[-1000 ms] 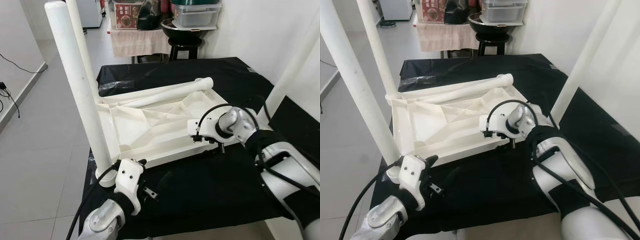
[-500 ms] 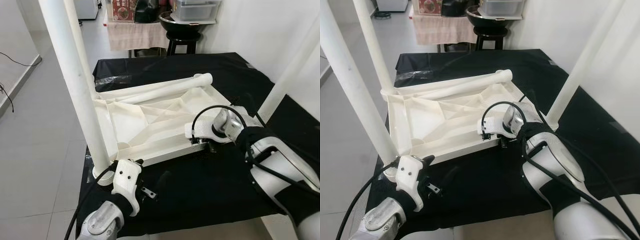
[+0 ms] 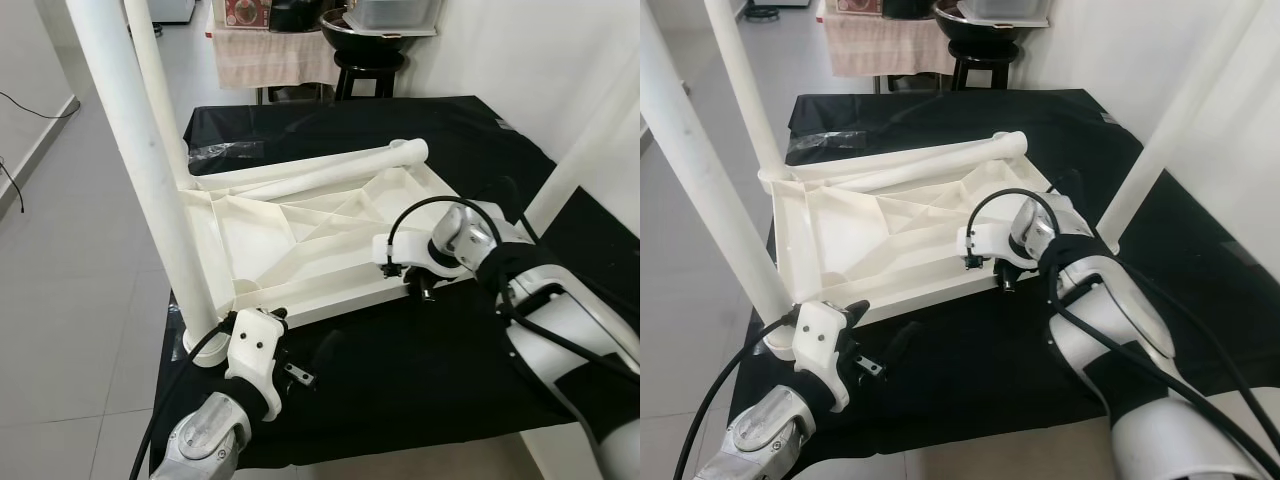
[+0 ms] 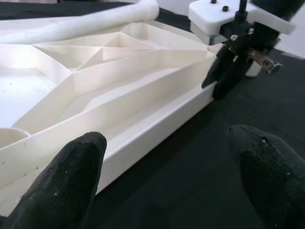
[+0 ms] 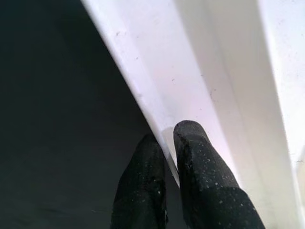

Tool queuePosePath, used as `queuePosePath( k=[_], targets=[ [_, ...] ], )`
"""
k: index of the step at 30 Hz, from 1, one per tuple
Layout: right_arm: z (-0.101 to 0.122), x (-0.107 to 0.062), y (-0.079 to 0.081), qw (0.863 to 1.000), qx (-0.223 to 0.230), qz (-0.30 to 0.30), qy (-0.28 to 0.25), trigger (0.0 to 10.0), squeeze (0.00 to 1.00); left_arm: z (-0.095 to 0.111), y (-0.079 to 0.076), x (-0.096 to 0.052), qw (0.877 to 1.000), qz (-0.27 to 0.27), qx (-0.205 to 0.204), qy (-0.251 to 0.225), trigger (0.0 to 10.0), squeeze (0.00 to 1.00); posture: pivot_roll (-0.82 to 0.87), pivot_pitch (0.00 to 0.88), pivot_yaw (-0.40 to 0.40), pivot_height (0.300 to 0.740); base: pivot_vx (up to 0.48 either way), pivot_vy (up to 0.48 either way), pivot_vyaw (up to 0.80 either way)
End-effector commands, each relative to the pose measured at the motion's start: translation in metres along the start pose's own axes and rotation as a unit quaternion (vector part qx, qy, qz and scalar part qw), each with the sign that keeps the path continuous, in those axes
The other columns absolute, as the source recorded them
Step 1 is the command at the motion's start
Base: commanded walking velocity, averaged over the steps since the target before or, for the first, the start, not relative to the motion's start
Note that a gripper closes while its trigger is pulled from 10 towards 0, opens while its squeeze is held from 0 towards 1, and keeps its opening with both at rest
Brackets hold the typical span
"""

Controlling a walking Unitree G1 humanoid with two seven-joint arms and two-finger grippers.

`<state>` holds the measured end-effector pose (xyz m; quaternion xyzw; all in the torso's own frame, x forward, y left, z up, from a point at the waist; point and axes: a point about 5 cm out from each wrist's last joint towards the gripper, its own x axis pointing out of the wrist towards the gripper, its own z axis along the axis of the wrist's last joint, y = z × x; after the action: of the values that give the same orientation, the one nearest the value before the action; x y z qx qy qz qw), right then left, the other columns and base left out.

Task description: Building children table

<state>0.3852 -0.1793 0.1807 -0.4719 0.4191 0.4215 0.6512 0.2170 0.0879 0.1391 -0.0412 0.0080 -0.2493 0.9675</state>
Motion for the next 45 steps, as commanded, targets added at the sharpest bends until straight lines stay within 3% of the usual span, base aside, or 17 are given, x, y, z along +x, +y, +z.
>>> queuePosePath(
  k=[1, 2, 4, 5, 7, 14, 19, 22, 26, 30, 36, 38, 41, 42, 43, 44, 45],
  targets=[
    [-0.019, 0.017, 0.014, 0.987, 0.148, 0.04, -0.04, 0.0, 0.0, -0.004, 0.0, 0.001, 1.0, 0.001, -0.001, 0.007, 10.0, 0.0, -0.08, 0.073, -0.078, 0.74, 0.0, 0.0, 0.0],
    [-0.019, 0.017, 0.014, 0.987, 0.148, 0.04, -0.04, 0.0, 0.0, -0.004, 0.0, 0.001, 1.0, 0.001, -0.001, 0.007, 10.0, 0.0, -0.08, 0.073, -0.078, 0.74, 0.0, 0.0, 0.0],
    [-0.03, 0.026, 0.026, 0.949, 0.3, 0.077, -0.06, 0.0, 0.0, -0.004, 0.0, 0.001, 1.0, 0.0, -0.001, 0.007, 10.0, 0.0, -0.09, 0.08, -0.07, 0.74, 0.0, 0.0, 0.0],
    [-0.03, 0.026, 0.026, 0.949, 0.3, 0.077, -0.06, 0.0, 0.0, -0.004, 0.0, 0.001, 1.0, 0.0, -0.001, 0.007, 10.0, 0.0, -0.09, 0.08, -0.07, 0.74, 0.0, 0.0, 0.0],
    [-0.036, 0.03, 0.049, 0.918, 0.378, 0.112, -0.037, 0.0, 0.0, -0.004, 0.001, 0.0, 1.0, -0.003, 0.0, 0.008, 10.0, 0.0, -0.09, 0.087, -0.058, 0.74, 0.0, 0.0, 0.0],
    [-0.045, 0.033, 0.067, 0.887, 0.448, 0.108, 0.0, 0.0, 0.0, -0.003, 0.001, 0.0, 1.0, -0.008, 0.004, 0.011, 10.0, 0.0, -0.09, 0.09, -0.059, 0.74, 0.0, 0.0, 0.0],
    [-0.023, 0.045, 0.083, 0.856, 0.498, 0.133, 0.025, 0.0, 0.0, -0.004, 0.002, -0.001, 1.0, -0.008, 0.005, 0.012, 10.0, 0.0, -0.09, 0.086, -0.058, 0.74, 0.0, 0.0, 0.0],
    [-0.008, 0.047, 0.083, 0.855, 0.503, 0.124, 0.014, 0.0, 0.0, -0.003, 0.002, 0.0, 1.0, -0.008, 0.006, 0.011, 10.0, 0.0, -0.09, 0.081, -0.055, 0.74, 0.0, 0.0, 0.0],
    [0.023, 0.048, 0.072, 0.86, 0.497, 0.093, -0.066, 0.0, 0.0, -0.003, 0.002, 0.002, 1.0, -0.011, 0.007, 0.011, 10.0, 0.0, -0.09, 0.069, -0.045, 0.74, 0.0, 0.0, 0.0],
    [0.055, 0.048, 0.065, 0.879, 0.458, 0.054, -0.122, 0.0, 0.0, -0.003, 0.003, 0.005, 1.0, -0.015, 0.015, 0.01, 10.0, 0.0, -0.09, 0.059, -0.043, 0.74, 0.0, 0.0, 0.0],
    [0.067, 0.047, 0.058, 0.891, 0.432, -0.005, -0.136, 0.0, 0.0, -0.002, 0.003, 0.005, 1.0, -0.013, 0.018, 0.009, 10.0, 0.0, -0.07, 0.058, -0.046, 0.74, 0.0, 0.0, 0.0],
    [0.073, 0.045, 0.05, 0.904, 0.389, -0.034, -0.172, 0.0, 0.0, -0.002, 0.003, 0.004, 1.0, -0.011, 0.02, 0.01, 10.0, 0.0, -0.06, 0.059, -0.047, 0.74, 0.0, 0.0, 0.0],
    [0.074, 0.044, 0.049, 0.906, 0.379, -0.041, -0.182, 0.0, 0.0, -0.002, 0.003, 0.004, 1.0, -0.011, 0.02, 0.01, 10.0, 0.0, -0.06, 0.059, -0.047, 0.74, 0.0, 0.0, 0.0],
    [0.076, 0.043, 0.047, 0.919, 0.34, -0.042, -0.197, 10.0, 0.0, -0.002, 0.004, 0.004, 1.0, -0.01, 0.02, 0.01, 10.0, 0.0, -0.06, 0.06, -0.047, 0.74, 0.0, 0.0, 0.0],
    [0.076, 0.043, 0.047, 0.919, 0.34, -0.042, -0.197, 10.0, 0.0, -0.002, 0.004, 0.004, 1.0, -0.01, 0.02, 0.01, 10.0, 0.0, -0.06, 0.06, -0.047, 0.74, 0.0, 0.0, 0.0],
    [0.075, 0.038, 0.04, 0.943, 0.254, -0.046, -0.211, 10.0, 0.0, -0.002, 0.004, 0.004, 1.0, -0.01, 0.023, 0.011, 10.0, 0.0, -0.06, 0.061, -0.045, 0.74, 0.0, 0.0, 0.0],
    [0.075, 0.038, 0.04, 0.943, 0.254, -0.046, -0.211, 10.0, 0.0, -0.002, 0.004, 0.004, 1.0, -0.01, 0.023, 0.011, 10.0, 0.0, -0.06, 0.061, -0.045, 0.74, 0.0, 0.0, 0.0]
  ],
)
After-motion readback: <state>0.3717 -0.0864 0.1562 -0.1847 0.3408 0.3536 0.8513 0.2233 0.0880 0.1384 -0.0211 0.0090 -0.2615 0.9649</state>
